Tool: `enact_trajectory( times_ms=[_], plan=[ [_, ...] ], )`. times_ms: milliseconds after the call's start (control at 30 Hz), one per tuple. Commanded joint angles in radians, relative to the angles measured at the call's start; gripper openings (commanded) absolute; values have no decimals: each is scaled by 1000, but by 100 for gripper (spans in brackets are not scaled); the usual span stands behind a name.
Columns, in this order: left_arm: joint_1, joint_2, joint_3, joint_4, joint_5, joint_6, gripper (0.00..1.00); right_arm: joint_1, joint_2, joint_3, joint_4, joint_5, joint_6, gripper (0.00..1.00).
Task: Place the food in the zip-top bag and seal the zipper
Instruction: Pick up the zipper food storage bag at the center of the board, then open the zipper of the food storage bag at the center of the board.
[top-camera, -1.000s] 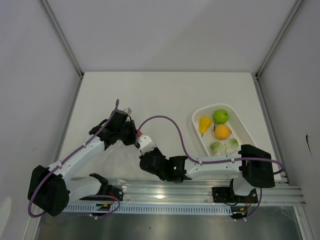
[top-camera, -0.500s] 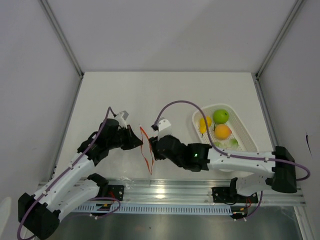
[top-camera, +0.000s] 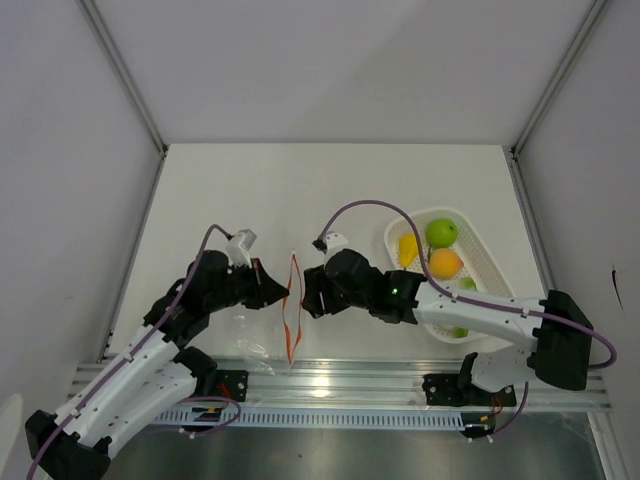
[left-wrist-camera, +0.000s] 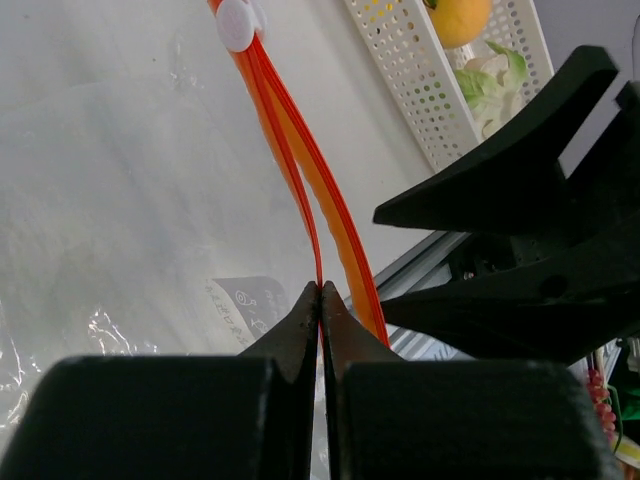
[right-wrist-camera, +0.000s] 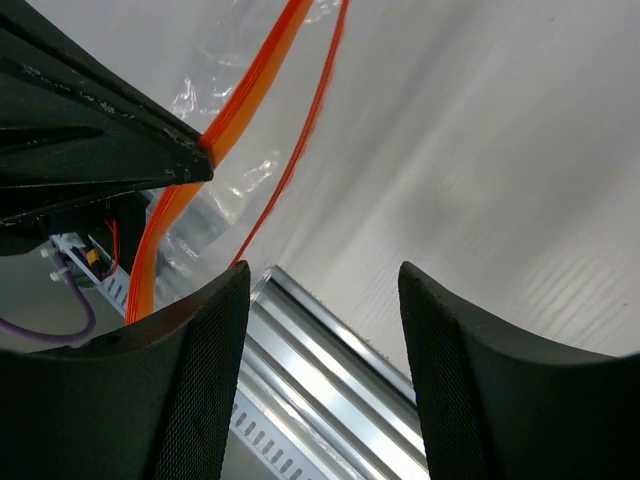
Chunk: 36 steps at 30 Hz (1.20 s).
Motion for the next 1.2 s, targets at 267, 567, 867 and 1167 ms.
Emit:
enact_trajectory(
  times_ms=[267, 567, 867, 1167],
  plan=[
    [-63, 24, -22, 65, -18, -1, 1, 63, 35, 41, -2, 72, 109, 63],
    [-72, 31, -13, 60, -45, -10, 1, 66, -15, 42, -34, 147, 262, 62],
    [-86, 33, 7, 54, -48, -15, 1, 74, 40, 53, -16, 135, 297, 59],
    [-94, -4, 21, -9, -67, -18, 0, 77, 107, 35, 64, 114, 267, 31]
  ],
)
